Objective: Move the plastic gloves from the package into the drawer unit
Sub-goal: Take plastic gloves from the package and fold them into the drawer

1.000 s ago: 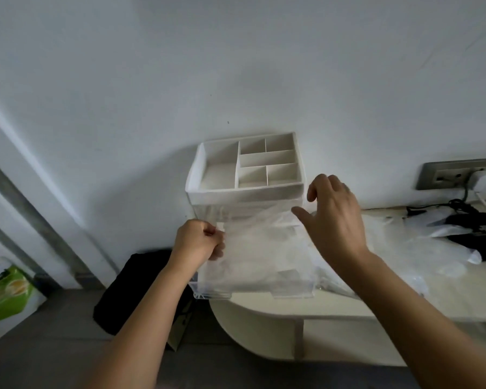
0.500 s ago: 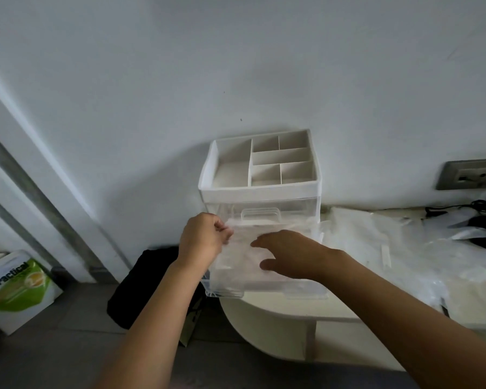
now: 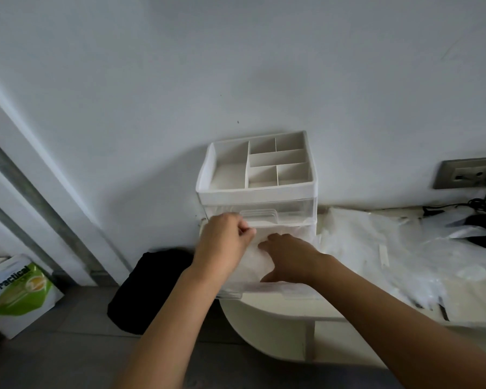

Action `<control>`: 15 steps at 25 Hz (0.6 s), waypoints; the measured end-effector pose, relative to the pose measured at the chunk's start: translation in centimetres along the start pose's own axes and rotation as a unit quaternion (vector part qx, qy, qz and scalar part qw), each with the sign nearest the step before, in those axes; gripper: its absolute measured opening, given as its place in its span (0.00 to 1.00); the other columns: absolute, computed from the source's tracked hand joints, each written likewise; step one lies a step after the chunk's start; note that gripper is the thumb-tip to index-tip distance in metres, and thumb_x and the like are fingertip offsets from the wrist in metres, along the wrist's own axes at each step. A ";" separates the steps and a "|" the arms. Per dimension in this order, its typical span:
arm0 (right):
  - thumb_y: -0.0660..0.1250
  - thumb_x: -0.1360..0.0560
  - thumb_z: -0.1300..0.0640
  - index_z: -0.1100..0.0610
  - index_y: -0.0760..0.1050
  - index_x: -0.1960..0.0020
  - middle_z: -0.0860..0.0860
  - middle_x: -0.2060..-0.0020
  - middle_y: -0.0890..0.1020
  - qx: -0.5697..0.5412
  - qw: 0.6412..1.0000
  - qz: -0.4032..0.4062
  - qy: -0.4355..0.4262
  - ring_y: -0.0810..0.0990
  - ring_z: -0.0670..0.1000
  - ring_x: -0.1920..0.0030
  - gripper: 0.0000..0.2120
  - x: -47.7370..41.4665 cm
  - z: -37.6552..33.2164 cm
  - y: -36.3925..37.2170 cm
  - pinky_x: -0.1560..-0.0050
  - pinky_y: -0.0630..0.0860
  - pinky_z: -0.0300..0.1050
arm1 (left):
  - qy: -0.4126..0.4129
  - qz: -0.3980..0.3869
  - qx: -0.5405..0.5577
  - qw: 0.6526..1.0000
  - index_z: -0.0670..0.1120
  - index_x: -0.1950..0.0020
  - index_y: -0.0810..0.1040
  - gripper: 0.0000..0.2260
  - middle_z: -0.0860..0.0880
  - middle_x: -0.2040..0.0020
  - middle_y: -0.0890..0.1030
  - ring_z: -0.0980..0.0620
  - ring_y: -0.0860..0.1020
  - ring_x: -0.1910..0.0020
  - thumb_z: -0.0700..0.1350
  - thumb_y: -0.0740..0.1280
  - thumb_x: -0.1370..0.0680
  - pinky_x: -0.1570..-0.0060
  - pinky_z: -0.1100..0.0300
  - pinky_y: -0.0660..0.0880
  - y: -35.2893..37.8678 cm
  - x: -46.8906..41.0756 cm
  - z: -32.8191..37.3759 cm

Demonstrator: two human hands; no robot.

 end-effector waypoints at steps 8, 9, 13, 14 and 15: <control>0.71 0.30 0.44 0.48 0.50 0.23 0.55 0.24 0.46 -0.144 0.984 -0.040 0.096 0.37 0.64 0.26 0.43 0.1 2.0 1.9 0.28 0.43 0.63 | -0.088 -0.291 -0.102 0.947 0.47 0.21 0.47 0.38 0.44 0.21 0.46 0.39 0.48 0.23 0.55 0.66 0.23 0.26 0.45 0.54 10.8 0.5 -3.8; 0.72 0.30 0.48 0.49 0.50 0.23 0.54 0.24 0.46 -0.170 0.979 -0.026 0.106 0.37 0.63 0.25 0.44 0.1 2.1 1.6 0.27 0.43 0.62 | -0.098 -0.294 -0.101 0.945 0.48 0.21 0.44 0.43 0.44 0.21 0.44 0.39 0.47 0.23 0.56 0.68 0.25 0.26 0.44 0.53 11.0 0.3 -4.2; 0.70 0.31 0.56 0.51 0.52 0.24 0.53 0.24 0.48 -0.294 0.943 0.022 0.157 0.40 0.57 0.24 0.42 0.3 2.8 0.8 0.26 0.45 0.53 | -0.093 -0.287 -0.096 0.949 0.51 0.22 0.51 0.49 0.42 0.23 0.55 0.40 0.57 0.26 0.59 0.75 0.35 0.29 0.45 0.60 11.1 -0.4 -4.5; 0.67 0.29 0.58 0.52 0.52 0.23 0.53 0.24 0.49 -0.300 0.941 0.017 0.157 0.43 0.57 0.24 0.39 0.4 2.6 0.6 0.26 0.49 0.51 | -0.093 -0.292 -0.100 0.946 0.52 0.24 0.55 0.47 0.43 0.25 0.60 0.41 0.60 0.27 0.60 0.74 0.37 0.30 0.45 0.61 11.2 -0.4 -4.5; 0.64 0.27 0.59 0.53 0.54 0.24 0.54 0.24 0.52 -0.297 0.944 0.012 0.144 0.48 0.56 0.24 0.35 0.6 2.4 0.3 0.27 0.55 0.48 | -0.095 -0.299 -0.103 0.944 0.52 0.25 0.58 0.46 0.44 0.26 0.63 0.41 0.63 0.29 0.62 0.73 0.39 0.31 0.45 0.63 11.3 -0.4 -4.6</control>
Point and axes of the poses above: each hand's wrist, its own x-axis away from the middle knuckle, its own y-axis out of the palm, z = x × y, the point moved 10 cm from there along -x, towards the middle knuckle
